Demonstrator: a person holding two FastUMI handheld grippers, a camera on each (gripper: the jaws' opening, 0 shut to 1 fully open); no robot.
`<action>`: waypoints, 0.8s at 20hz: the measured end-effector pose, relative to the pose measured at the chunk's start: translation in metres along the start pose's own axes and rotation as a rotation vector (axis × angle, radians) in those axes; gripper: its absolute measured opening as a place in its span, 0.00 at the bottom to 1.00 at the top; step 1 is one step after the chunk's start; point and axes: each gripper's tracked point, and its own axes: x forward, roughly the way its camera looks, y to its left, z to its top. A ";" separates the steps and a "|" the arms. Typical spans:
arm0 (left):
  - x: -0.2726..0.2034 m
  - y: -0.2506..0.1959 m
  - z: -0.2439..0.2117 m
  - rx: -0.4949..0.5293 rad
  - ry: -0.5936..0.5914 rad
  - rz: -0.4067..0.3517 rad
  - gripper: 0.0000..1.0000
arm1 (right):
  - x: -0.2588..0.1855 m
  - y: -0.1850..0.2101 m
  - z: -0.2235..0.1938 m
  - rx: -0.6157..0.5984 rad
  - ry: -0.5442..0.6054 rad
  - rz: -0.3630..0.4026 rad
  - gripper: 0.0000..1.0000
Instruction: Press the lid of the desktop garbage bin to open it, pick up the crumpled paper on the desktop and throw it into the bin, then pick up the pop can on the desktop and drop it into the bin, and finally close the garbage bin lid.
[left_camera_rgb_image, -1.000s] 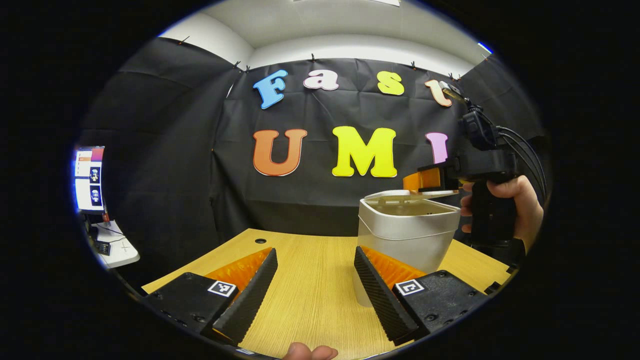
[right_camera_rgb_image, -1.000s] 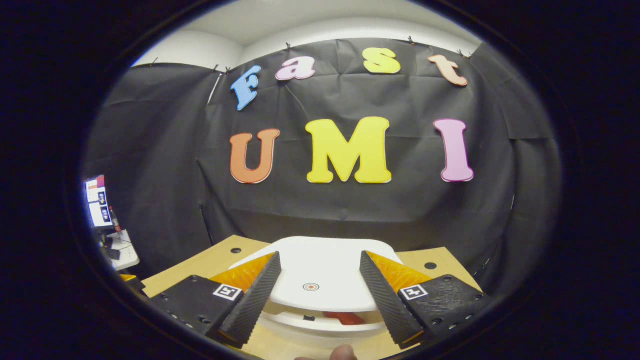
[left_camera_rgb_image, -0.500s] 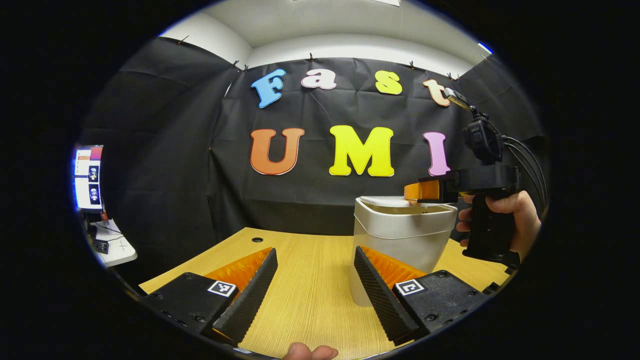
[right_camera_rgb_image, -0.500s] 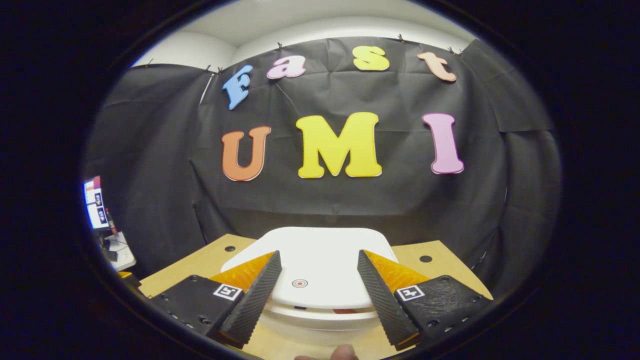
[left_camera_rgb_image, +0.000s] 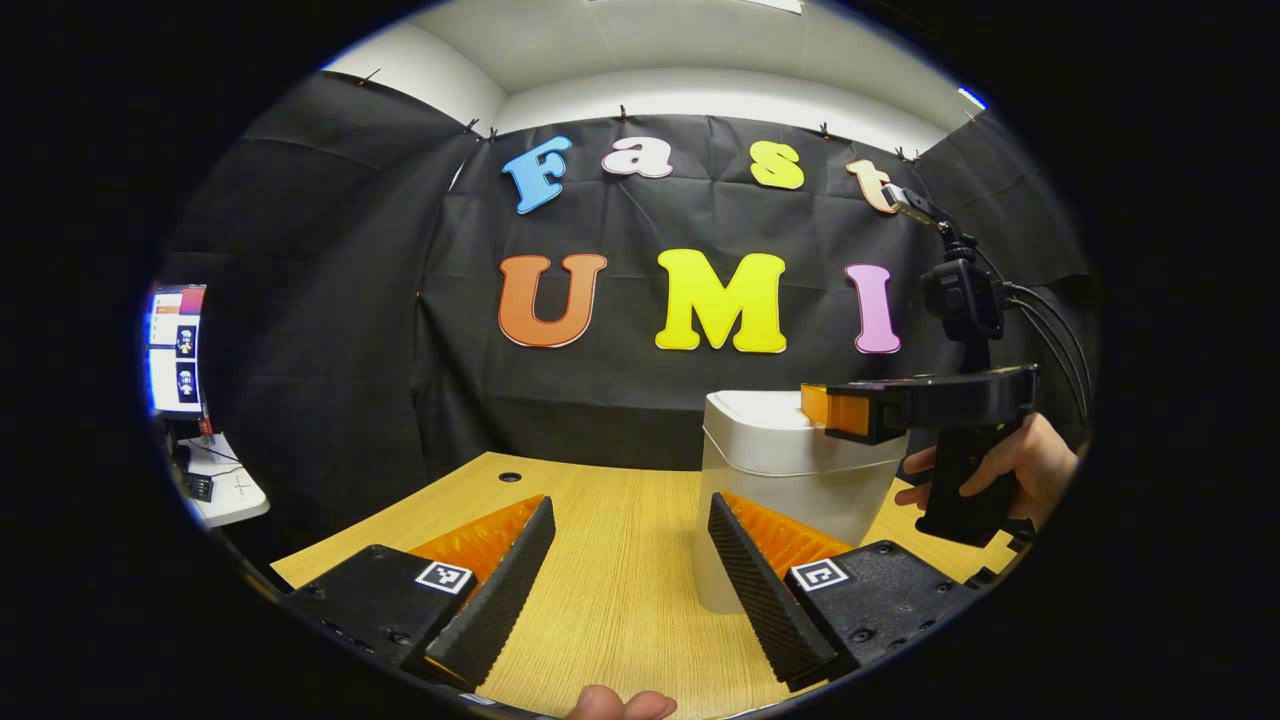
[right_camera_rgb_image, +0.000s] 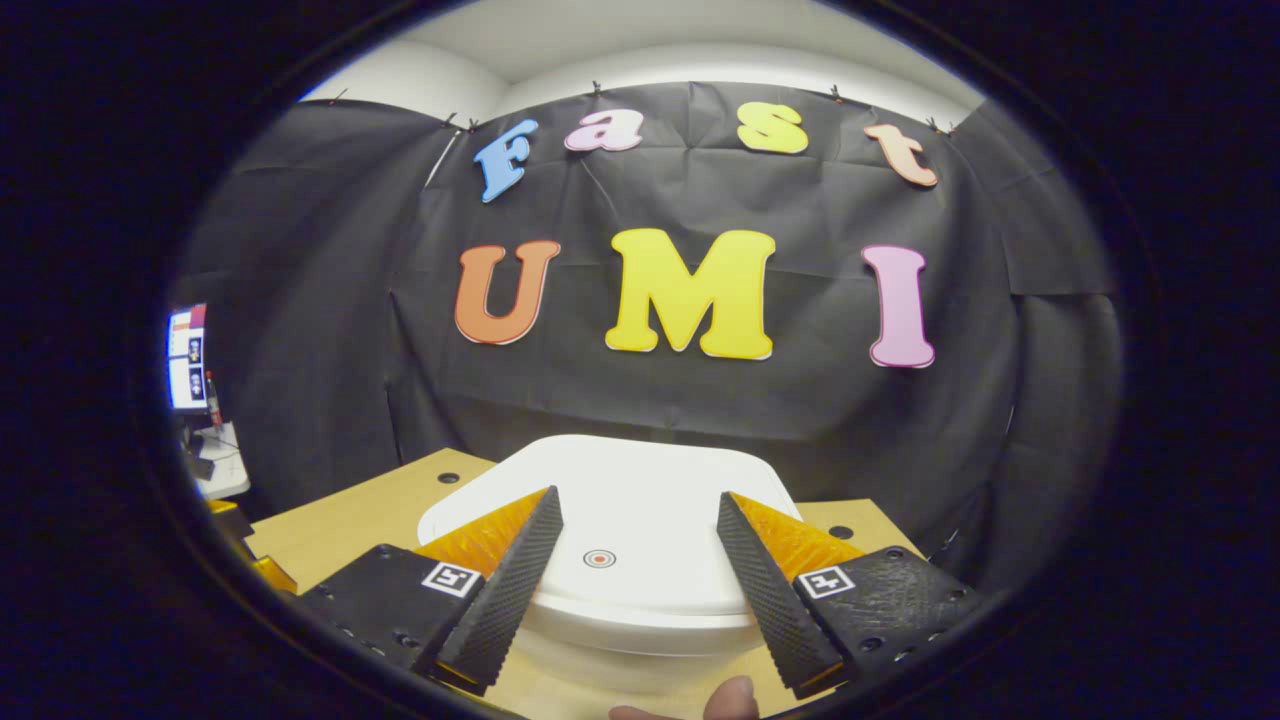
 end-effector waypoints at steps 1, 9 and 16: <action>0.001 -0.002 -0.003 -0.003 0.003 -0.003 0.99 | 0.002 0.000 -0.003 0.004 0.013 0.020 1.00; 0.007 -0.013 -0.012 -0.017 0.013 -0.027 1.00 | 0.001 0.001 -0.006 0.048 -0.030 0.077 1.00; 0.001 -0.010 -0.015 -0.032 0.019 -0.031 1.00 | -0.003 0.000 0.007 0.021 -0.071 0.039 0.98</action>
